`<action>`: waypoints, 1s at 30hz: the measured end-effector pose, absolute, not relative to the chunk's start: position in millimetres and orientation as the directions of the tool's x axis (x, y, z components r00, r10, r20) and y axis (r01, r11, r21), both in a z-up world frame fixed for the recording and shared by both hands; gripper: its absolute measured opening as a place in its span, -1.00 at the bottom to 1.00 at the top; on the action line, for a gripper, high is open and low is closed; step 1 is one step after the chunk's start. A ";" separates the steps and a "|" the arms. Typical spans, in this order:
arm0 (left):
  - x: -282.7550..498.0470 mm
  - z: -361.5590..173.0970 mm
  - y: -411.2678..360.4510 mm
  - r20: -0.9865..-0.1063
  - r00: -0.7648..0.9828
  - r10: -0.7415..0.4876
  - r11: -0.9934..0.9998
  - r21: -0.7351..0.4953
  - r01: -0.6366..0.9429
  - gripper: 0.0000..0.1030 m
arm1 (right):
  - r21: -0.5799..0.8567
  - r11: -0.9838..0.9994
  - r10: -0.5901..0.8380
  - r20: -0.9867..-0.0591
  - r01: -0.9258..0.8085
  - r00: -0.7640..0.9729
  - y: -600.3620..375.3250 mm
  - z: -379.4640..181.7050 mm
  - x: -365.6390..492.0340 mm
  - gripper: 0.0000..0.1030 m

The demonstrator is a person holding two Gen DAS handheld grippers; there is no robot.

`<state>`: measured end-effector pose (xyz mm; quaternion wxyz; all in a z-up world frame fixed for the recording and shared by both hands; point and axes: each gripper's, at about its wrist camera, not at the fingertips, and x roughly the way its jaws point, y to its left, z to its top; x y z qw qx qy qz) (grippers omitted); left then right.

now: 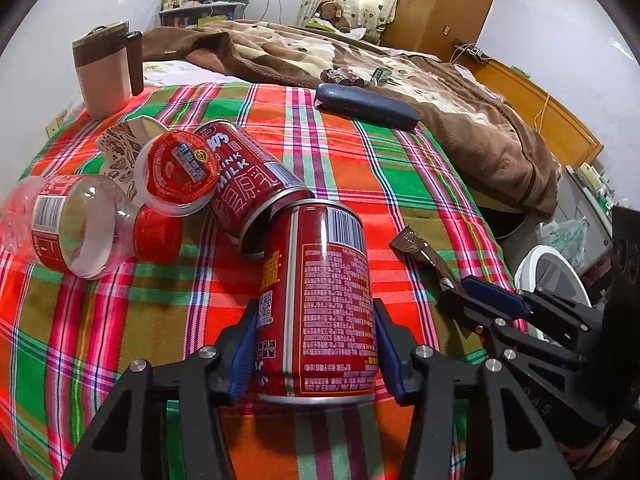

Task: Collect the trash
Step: 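Grasp a red can with the left tool while the right tool grasps the brown snack wrapper, then carry the red can and brown wrapper over the trash bin with both tools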

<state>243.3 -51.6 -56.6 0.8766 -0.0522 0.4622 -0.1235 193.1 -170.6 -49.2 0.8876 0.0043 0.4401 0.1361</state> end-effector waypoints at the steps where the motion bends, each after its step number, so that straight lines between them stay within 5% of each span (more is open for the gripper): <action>1: 242.6 -56.6 -51.0 -0.797 0.543 -0.265 0.964 -0.206 0.167 0.01 | 0.124 0.964 0.242 -0.780 -0.237 0.577 -170.2 -49.1 192.9 -0.49; 30: 172.3 -21.8 -39.8 -0.725 0.629 -0.282 0.959 -0.196 0.203 0.01 | -0.053 0.993 0.053 -0.594 -0.105 0.802 -170.9 6.2 123.6 -0.54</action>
